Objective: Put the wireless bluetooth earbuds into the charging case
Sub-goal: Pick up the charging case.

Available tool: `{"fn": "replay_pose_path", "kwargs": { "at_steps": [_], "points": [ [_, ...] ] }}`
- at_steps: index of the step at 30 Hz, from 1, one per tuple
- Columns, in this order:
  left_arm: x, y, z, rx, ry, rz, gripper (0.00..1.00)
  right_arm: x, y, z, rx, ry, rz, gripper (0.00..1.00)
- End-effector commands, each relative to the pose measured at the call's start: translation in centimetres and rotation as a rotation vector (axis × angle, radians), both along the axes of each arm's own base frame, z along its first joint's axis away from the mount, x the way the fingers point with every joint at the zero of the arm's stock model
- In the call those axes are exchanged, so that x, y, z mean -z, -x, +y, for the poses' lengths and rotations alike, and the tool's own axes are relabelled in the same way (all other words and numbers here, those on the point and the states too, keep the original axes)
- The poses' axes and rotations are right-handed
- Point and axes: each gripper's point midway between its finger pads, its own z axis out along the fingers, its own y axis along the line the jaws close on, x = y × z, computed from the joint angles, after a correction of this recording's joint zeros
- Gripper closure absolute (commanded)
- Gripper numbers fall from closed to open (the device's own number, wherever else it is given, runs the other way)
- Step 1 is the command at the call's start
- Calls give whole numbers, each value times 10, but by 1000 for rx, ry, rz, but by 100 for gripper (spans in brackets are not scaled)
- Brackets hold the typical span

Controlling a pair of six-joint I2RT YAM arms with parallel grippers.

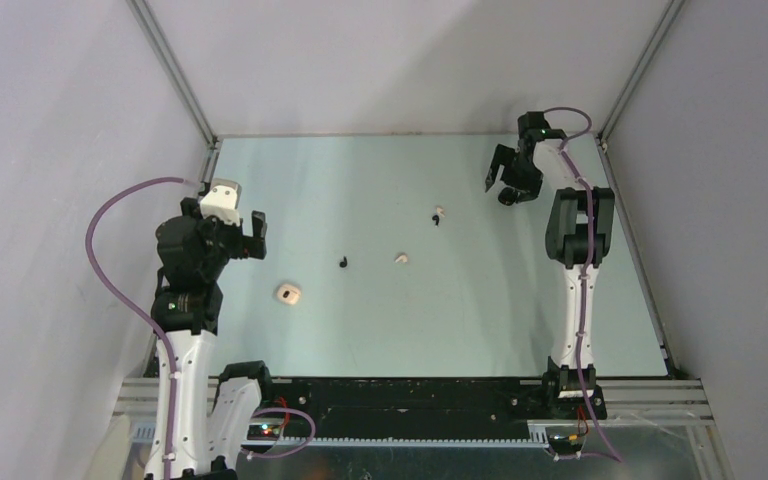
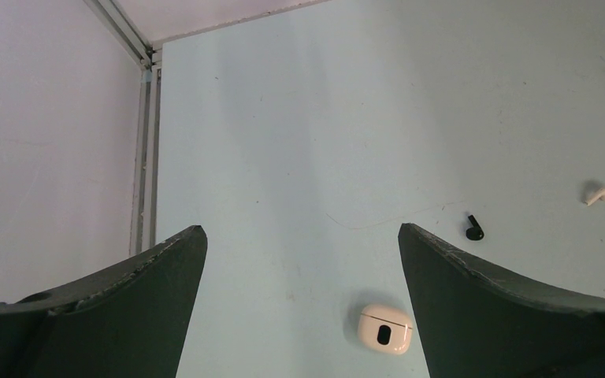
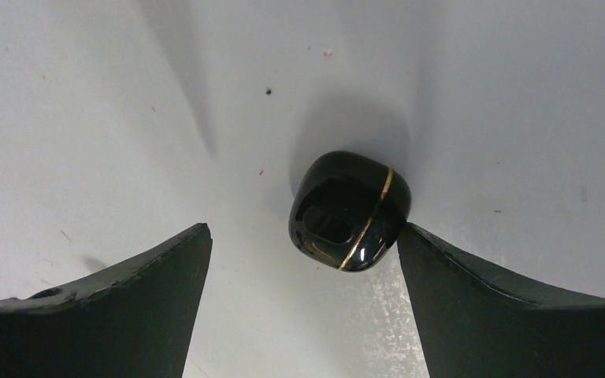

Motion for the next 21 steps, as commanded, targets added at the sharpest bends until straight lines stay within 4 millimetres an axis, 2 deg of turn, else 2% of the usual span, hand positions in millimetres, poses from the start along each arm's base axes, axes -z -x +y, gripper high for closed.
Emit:
{"fn": "replay_pose_path", "kwargs": {
  "at_steps": [1,5,10,13,16,21],
  "points": [
    [-6,-3,3,-8,-10,-27,1,-10,-19,-3,10,70,-60,8],
    [-6,-3,3,-10,-9,-27,1,-8,-24,-3,4,87,-68,9],
    [-6,-3,3,-10,-9,-24,1,2,-19,3,-22,104,-43,14],
    [-6,-3,2,-6,-9,-25,1,4,-18,7,-42,96,-38,33],
    [-5,-3,2,-7,-7,-23,1,7,-18,9,-60,106,-38,47],
    [-4,-5,2,-2,-4,-20,1,8,-19,11,-92,157,-46,62]
  ]
}}
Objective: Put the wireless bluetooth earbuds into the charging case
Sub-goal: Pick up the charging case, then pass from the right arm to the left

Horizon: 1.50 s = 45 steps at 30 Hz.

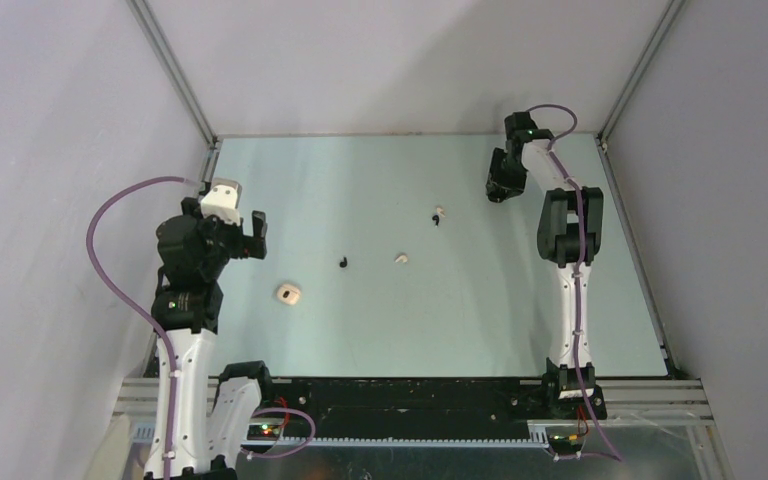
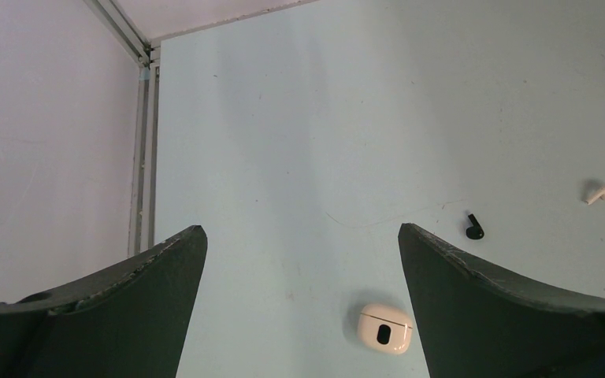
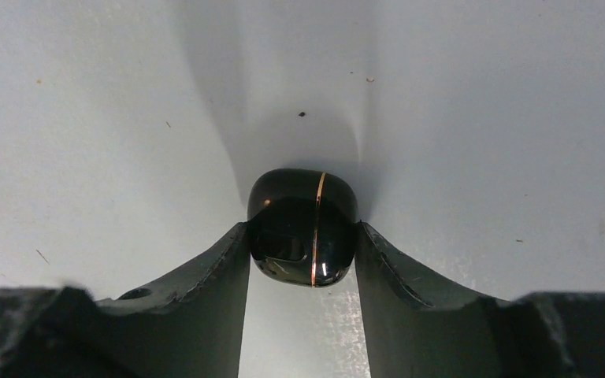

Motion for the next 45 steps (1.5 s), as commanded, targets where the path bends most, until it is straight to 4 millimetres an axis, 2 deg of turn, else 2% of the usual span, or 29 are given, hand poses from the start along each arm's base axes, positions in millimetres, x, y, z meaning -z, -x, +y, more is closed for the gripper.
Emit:
{"fn": "replay_pose_path", "kwargs": {
  "at_steps": [1,5,6,7,8,9,12,13,14,15,16,17,18,19,20,21,22,23,24,25,26,27,28,29,32,34,38,41,45],
  "points": [
    [-6,-4,1,-1,-3,-27,1,-2,-7,2,-35,72,-26,65],
    [-5,-7,-2,5,9,-26,1,-25,-7,16,-110,82,-74,68],
    [-4,-8,-2,3,10,-24,1,-44,-12,21,-148,78,-129,68],
    [-3,-9,-3,8,10,-21,1,-45,-7,30,-211,78,-137,68],
    [-3,-9,-4,10,11,-21,1,-69,-7,40,-255,59,-195,68],
    [-3,-10,-5,14,10,-19,1,-68,-2,49,-334,81,-217,68],
    [-5,-12,-9,28,17,-25,1,-101,18,69,-505,149,-327,67],
    [-5,-14,-13,43,19,-25,1,-125,26,78,-584,185,-391,67],
    [-9,-17,-16,50,24,-29,1,-115,37,82,-627,200,-388,67],
    [-6,-20,-22,69,26,-9,1,-141,47,93,-706,232,-456,67],
    [-13,-23,-24,74,23,-12,1,-130,63,103,-764,235,-451,66],
    [-4,-26,-35,107,20,32,1,-153,73,105,-811,261,-512,66],
    [-11,-29,-40,122,9,30,1,-148,89,115,-863,258,-513,66],
    [-3,-32,-53,161,3,69,1,-170,100,116,-897,272,-567,66],
    [-9,-34,-60,195,-6,64,1,-166,117,124,-948,261,-562,66],
    [-1,-35,-74,246,-6,101,1,-187,129,125,-977,271,-617,66],
    [-9,-34,-89,319,1,91,1,-185,146,133,-1026,252,-613,66],
    [-7,-35,-97,359,12,113,1,-207,159,134,-1050,252,-672,66],
    [-17,-32,-113,431,36,101,1,-204,176,143,-1099,222,-675,66],
    [-16,-33,-121,463,57,120,1,-225,189,143,-1120,223,-740,66],
    [-25,-33,-136,525,80,119,1,-226,204,150,-1162,203,-755,65],
    [-29,-30,-146,560,106,130,1,-244,218,150,-1189,209,-819,65],
    [-37,-32,-158,595,115,129,1,-243,231,155,-1226,202,-834,65],
    [-39,-29,-167,629,134,144,1,-258,243,153,-1244,215,-894,65],
    [-50,-22,-205,766,171,173,1,-266,273,162,-1319,225,-976,64],
    [-52,-14,-230,858,213,190,1,-278,287,162,-1325,229,-1040,63],
    [-54,-1,-274,997,306,248,1,-283,299,165,-1323,237,-1083,63],
    [-58,14,-304,1096,387,326,1,-282,300,165,-1315,242,-1100,62],
    [-64,36,-329,1224,459,385,1,-277,296,162,-1293,274,-1106,62]
  ]
}}
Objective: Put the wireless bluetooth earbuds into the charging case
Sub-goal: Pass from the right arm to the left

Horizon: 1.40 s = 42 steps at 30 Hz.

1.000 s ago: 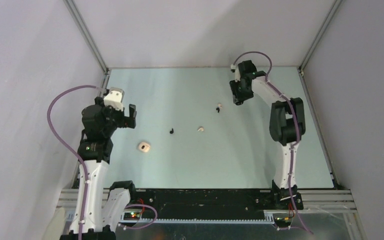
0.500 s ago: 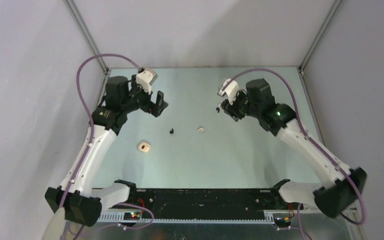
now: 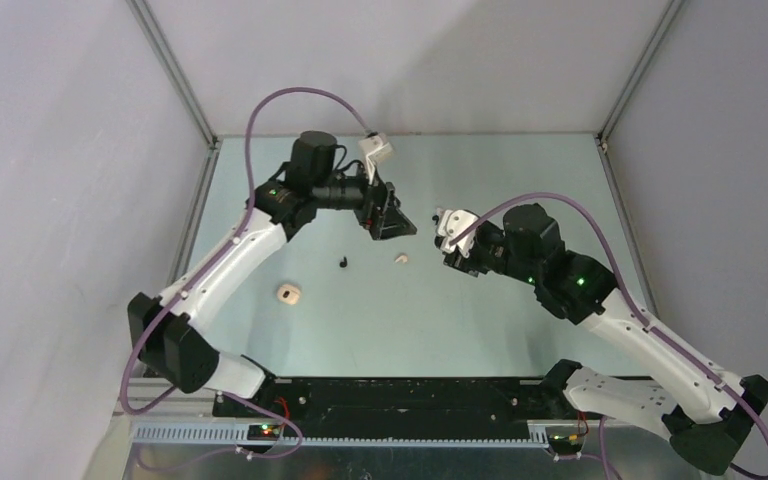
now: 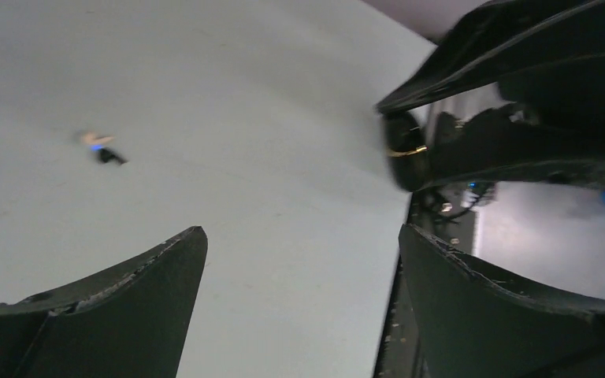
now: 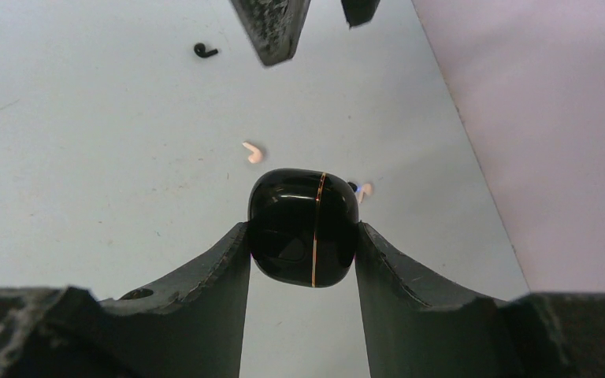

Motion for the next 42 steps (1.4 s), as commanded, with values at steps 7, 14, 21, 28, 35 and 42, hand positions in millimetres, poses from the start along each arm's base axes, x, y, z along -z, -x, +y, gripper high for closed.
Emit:
{"fn": "replay_pose_path", "kwargs": {
  "at_steps": [7,14,21,28,35,42],
  "points": [
    [-21,52,-52,219,81,50,1,-14,-4,-4,33,-57,-95,61],
    [-9,48,-66,210,43,71,1,-18,8,-1,-11,-86,-86,60],
    [-9,45,-72,212,44,98,1,-13,12,5,-33,-72,-72,59],
    [-6,45,-76,215,39,102,10,-14,10,8,-24,-69,-84,58],
    [7,51,-82,230,1,107,25,-17,3,11,18,-77,-105,58],
    [9,56,-85,249,-18,94,70,-17,3,13,17,-72,-111,56]
  ]
}}
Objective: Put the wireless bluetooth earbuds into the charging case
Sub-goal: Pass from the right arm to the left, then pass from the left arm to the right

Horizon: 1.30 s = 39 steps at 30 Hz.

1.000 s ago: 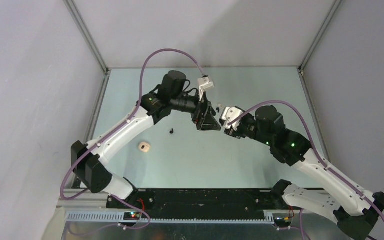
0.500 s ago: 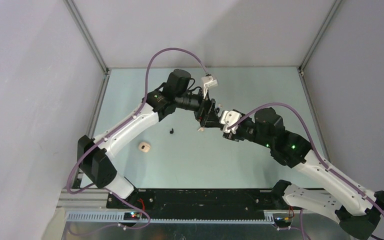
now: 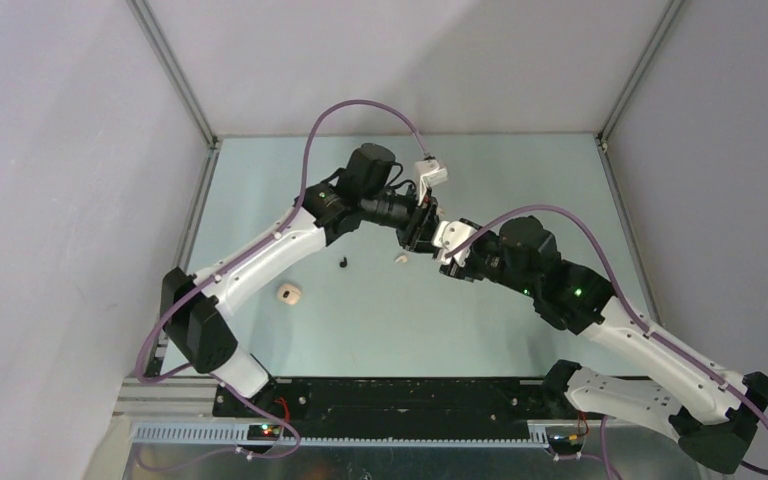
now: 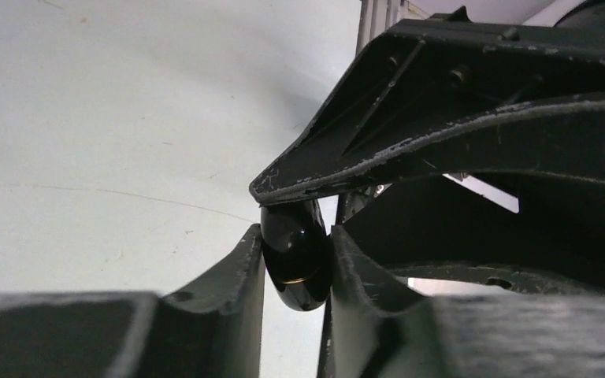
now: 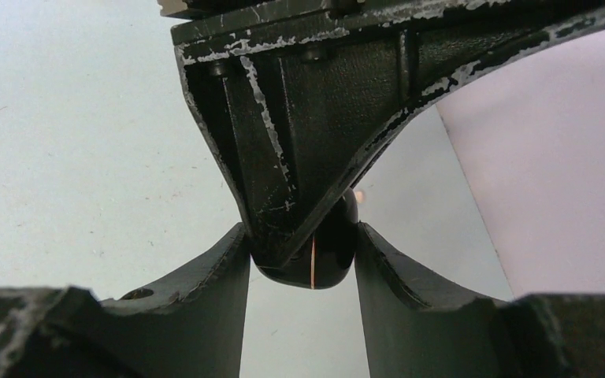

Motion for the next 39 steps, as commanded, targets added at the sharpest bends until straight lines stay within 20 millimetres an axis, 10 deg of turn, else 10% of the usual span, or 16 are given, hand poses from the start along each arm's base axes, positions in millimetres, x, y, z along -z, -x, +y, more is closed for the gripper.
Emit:
{"fn": "replay_pose_path", "kwargs": {
  "at_steps": [1,12,23,39],
  "points": [
    [-12,-1,-4,11,10,-52,77,-23,-5,5,13,-71,-59,56],
    [-27,12,23,55,-29,-206,81,-45,16,-9,-40,-118,0,1],
    [-53,58,69,238,-21,-429,80,-53,62,1,-344,-266,376,6],
    [-20,61,53,263,-19,-335,80,-39,72,32,-428,-307,457,20]
  ]
}}
